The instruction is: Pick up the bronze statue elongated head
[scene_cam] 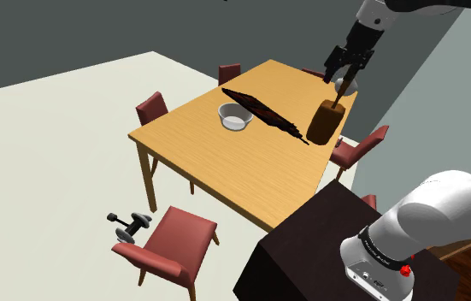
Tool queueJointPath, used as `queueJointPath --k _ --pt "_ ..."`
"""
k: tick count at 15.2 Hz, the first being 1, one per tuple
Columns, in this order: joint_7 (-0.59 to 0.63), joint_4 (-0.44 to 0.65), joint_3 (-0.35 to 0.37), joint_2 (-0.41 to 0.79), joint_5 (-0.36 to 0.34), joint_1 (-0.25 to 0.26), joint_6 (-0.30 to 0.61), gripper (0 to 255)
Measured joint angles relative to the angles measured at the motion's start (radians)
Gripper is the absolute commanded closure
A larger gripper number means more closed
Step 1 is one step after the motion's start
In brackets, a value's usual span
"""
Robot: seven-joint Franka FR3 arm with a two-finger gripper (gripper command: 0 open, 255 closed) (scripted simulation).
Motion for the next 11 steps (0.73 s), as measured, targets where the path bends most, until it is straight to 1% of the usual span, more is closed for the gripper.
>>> queueJointPath --k 4,11 --pt "0.031 0.030 -0.031 0.070 -0.031 -0.044 0.081 0" --pt "0.091 0.119 -0.087 0.221 -0.068 -0.113 0.215 0"
